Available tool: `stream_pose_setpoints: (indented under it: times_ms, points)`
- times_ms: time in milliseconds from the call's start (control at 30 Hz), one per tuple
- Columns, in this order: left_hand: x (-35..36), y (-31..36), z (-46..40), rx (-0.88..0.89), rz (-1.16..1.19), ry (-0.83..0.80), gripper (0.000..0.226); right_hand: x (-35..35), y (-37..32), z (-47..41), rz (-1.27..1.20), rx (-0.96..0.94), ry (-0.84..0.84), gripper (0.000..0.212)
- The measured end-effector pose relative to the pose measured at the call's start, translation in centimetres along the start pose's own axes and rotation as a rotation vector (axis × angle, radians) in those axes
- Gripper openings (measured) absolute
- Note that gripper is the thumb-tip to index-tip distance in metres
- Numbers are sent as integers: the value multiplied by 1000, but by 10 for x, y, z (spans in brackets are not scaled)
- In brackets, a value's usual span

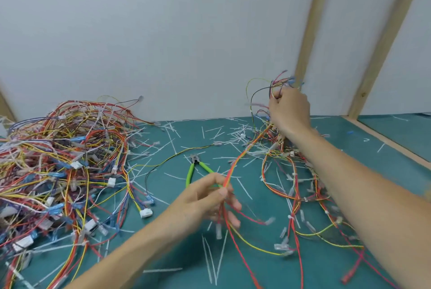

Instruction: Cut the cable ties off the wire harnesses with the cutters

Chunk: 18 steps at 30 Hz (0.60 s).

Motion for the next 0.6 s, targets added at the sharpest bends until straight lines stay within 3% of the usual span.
stream_pose_setpoints:
  times_ms: [133, 300, 367, 467, 600]
  points:
    - [31, 12, -25, 30, -217, -45, 21, 4, 29, -7, 434, -110, -60, 14]
    - [80, 25, -40, 34, -347, -237, 28, -2, 84, 10, 829, -132, -172, 27]
    - [103, 29, -40, 35, -461, -375, 21, -2, 101, 15, 914, -152, -209, 29]
    - [133, 30, -41, 141, -820, -413, 22, -6, 110, 15, 957, -146, -249, 28]
    - [161, 26, -47, 239, -740, -465, 28, -11, 103, 3, 879, -94, -226, 20]
Point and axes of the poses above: each hand's wrist, its own z-axis away from the middle knuckle, its own x-axis out of the palm, y = z × x, the point moved 1 cm from there along -z, towards the middle knuckle, and after that the axes turned 4 degrees about x, right-handed, at the moved point
